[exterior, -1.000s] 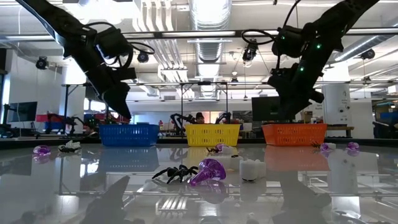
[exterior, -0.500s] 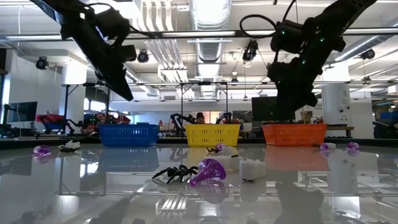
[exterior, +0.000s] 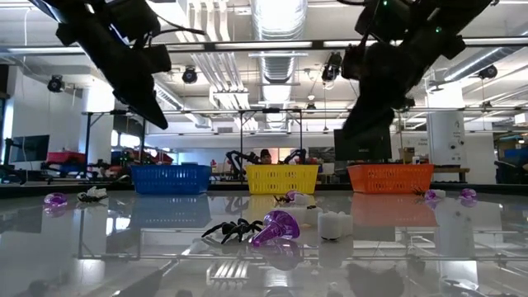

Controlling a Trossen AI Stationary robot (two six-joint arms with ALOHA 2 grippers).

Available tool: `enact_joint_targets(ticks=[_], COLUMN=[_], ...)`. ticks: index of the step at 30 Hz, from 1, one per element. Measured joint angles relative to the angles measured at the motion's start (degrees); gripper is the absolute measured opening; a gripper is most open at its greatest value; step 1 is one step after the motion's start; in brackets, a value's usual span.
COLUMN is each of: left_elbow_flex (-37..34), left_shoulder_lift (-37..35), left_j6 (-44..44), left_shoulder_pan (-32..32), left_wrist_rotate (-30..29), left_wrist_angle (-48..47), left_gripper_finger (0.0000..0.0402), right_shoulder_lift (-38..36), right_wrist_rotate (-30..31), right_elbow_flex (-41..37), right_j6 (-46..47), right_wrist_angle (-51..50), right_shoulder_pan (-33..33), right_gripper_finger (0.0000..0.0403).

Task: Sort Halloween decoration
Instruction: Put the purple witch hat toy into the orange basket

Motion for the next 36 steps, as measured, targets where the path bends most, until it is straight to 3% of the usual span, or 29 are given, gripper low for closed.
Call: enact_joint_targets(ticks=[14, 27, 36], left_elbow_flex=[-0.1, -0.1, -0.1], left_shoulder_lift=[-0.2, -0.2, -0.2], left_j6=[-1.9, -2.1, -2.1], left_shoulder_pan=[-9.3, -9.5, -9.5], left_wrist_rotate=[0.0, -0.1, -0.2], left_wrist_angle=[0.0, -0.1, 0.0], left_gripper_finger=[0.0111, 0.0111, 0.0111], right_shoulder_lift=[13.8, 22.2, 25.8], right_wrist_rotate=[0.1, 0.1, 0.1], right_elbow_flex=[0.0, 0.0, 1.4], right_j6=[-12.2, -15.7, -16.1], right_wrist_angle=[16.9, 28.5, 30.2], right_shoulder_pan=[1.0, 0.8, 0.8], right_gripper_finger=[0.0139, 0.0139, 0.0139])
